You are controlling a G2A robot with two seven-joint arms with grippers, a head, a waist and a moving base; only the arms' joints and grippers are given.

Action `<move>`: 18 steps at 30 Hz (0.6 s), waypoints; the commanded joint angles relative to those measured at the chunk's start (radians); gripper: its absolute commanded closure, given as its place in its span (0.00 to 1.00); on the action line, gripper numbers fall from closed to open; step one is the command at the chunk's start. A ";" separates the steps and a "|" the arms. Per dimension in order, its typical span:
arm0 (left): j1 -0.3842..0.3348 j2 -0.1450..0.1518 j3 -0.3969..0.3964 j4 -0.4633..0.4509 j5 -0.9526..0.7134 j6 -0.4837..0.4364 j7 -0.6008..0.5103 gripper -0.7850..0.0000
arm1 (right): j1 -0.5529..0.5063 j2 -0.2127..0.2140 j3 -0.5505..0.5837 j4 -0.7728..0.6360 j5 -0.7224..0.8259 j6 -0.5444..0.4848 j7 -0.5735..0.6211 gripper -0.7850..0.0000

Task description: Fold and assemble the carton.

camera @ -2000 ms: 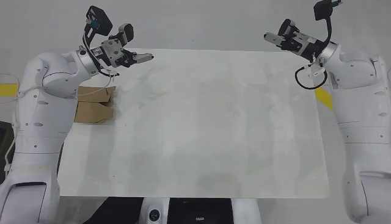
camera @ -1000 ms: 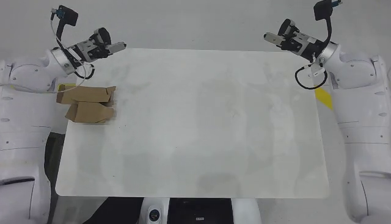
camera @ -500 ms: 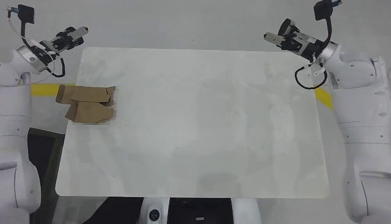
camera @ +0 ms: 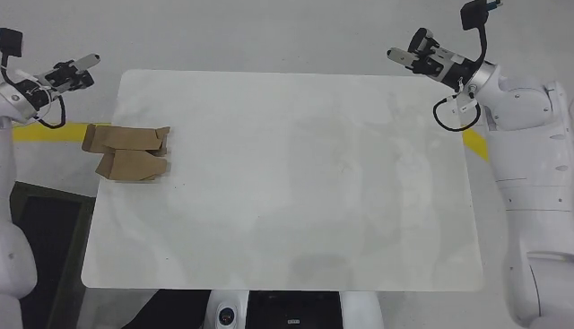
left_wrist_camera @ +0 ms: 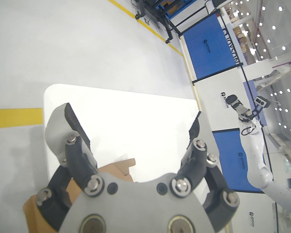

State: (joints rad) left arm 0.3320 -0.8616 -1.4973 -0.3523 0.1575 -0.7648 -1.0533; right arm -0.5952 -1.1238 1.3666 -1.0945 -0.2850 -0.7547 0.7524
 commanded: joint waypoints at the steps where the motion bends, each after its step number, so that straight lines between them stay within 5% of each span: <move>1: -0.010 0.012 0.000 0.032 0.019 -0.007 0.007 0.00 | 0.000 0.000 0.000 0.000 0.000 0.000 0.000 0.00; 8: -0.022 0.044 0.037 0.096 0.166 0.047 0.049 0.00 | 0.000 0.000 0.000 0.000 0.000 0.000 0.000 0.00; 18: -0.009 0.050 0.092 0.147 0.262 0.139 0.010 0.00 | 0.000 0.000 0.000 0.000 0.000 0.000 0.000 0.00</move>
State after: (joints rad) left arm 0.3203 -0.8119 -1.4117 -0.2088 0.4072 -0.6336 -1.0414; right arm -0.5952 -1.1238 1.3666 -1.0945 -0.2850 -0.7547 0.7524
